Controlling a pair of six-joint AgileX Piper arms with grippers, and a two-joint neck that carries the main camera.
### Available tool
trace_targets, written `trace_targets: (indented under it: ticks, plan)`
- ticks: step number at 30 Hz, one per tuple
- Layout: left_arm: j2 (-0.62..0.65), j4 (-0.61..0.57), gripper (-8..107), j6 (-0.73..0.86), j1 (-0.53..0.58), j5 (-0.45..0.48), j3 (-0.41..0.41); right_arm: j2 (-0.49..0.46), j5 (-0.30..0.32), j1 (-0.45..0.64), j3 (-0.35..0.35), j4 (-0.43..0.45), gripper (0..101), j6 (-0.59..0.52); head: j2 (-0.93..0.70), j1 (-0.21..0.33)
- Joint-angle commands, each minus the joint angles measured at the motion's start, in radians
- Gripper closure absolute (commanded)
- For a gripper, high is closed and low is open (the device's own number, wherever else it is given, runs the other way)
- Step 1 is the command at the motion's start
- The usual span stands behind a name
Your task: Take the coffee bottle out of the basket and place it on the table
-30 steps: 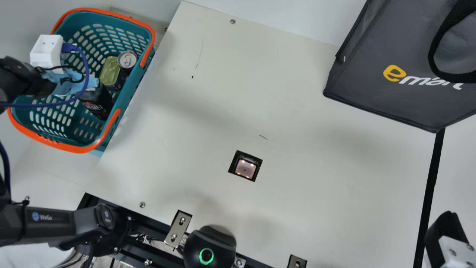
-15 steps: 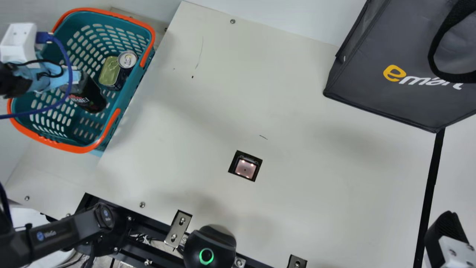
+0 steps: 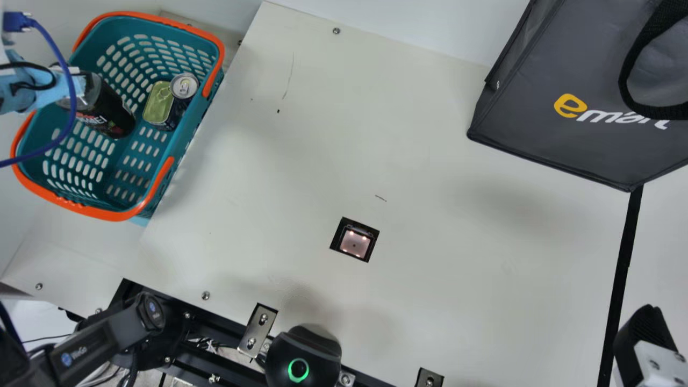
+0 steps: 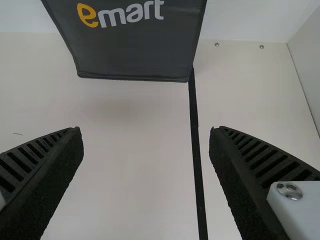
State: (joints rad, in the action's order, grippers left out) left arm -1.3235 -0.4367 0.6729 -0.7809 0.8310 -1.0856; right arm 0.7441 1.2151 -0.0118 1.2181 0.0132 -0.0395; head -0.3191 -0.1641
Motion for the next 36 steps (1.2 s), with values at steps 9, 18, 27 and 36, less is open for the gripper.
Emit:
trace_targets:
  ticks: [9,18,27,36]
  plan:
    - [0.048,-0.026,89,-0.024,0.021,0.083,-0.096,0.0,0.0,0.0,0.0,0.0,10,0.0,-0.002,0.026]
    - [0.108,-0.031,89,-0.046,0.098,0.141,-0.131,0.0,0.0,0.0,0.0,0.0,10,0.0,-0.002,0.026]
    - [0.182,-0.004,89,-0.098,0.237,0.175,-0.119,0.0,0.0,0.0,0.0,0.0,10,0.0,-0.002,0.026]
    - [0.244,0.036,89,-0.18,0.419,0.195,-0.099,0.0,0.0,0.0,0.0,0.0,10,0.0,-0.002,0.026]
